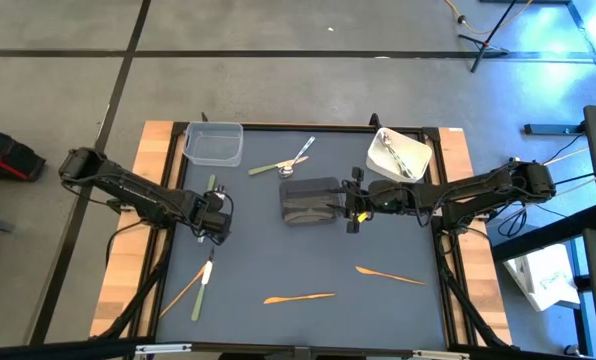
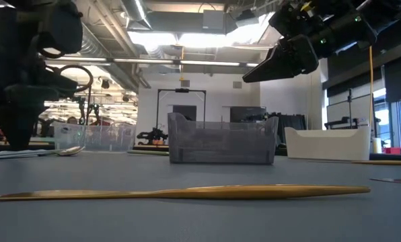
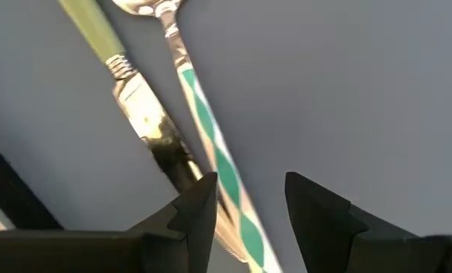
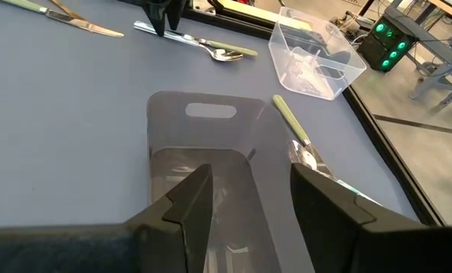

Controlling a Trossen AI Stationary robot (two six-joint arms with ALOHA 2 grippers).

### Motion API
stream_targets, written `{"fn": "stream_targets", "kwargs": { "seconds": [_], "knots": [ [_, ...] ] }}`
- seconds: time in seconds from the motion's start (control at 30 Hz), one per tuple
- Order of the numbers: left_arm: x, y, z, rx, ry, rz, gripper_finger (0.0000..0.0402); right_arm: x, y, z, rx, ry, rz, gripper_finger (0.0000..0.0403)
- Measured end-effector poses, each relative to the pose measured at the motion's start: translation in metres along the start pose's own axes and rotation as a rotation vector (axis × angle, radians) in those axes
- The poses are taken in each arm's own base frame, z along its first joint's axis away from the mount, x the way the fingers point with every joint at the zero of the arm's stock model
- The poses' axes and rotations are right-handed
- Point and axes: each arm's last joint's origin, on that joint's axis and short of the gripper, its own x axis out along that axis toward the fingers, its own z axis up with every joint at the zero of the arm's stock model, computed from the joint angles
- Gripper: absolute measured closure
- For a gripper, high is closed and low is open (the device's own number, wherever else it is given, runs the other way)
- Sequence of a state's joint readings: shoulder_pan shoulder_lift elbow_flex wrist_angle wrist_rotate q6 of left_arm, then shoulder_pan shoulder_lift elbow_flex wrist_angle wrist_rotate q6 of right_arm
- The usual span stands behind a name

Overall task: Sort silverware by color (type)
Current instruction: Put the green spoon into the white bin

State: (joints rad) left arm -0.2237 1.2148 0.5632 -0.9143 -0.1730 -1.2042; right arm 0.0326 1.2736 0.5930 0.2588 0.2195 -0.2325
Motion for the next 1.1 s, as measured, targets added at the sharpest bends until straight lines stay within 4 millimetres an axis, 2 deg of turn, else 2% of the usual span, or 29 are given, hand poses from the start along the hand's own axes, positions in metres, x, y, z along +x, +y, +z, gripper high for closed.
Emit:
{"fn": "stream_targets", "kwargs": {
  "seconds": [0.3,0.47,0.67,0.8,1.03,1.1],
  "knots": [
    [0.001,0.000,0.002,-0.017,-0.052,0.012,0.0250,0.000,0.000,0.000,0.000,0.000,0.000,0.0235],
    [0.013,0.010,-0.003,-0.025,-0.034,0.055,0.0250,0.000,0.000,0.000,0.000,-0.001,0.001,0.0235],
    [0.023,0.012,-0.004,-0.010,-0.039,0.031,0.0255,0.000,0.000,0.000,0.000,-0.002,0.001,0.0235],
    [0.023,0.012,-0.004,-0.007,-0.039,0.025,0.0284,0.000,0.000,0.001,0.001,-0.006,0.001,0.0235],
    [0.023,0.010,-0.003,0.007,-0.048,0.006,0.0368,0.000,0.000,0.001,0.001,-0.006,0.001,0.0235],
    [0.023,0.010,-0.004,0.011,-0.055,0.008,0.0374,0.000,0.000,0.001,0.001,-0.005,0.001,0.0235]
  ]
}}
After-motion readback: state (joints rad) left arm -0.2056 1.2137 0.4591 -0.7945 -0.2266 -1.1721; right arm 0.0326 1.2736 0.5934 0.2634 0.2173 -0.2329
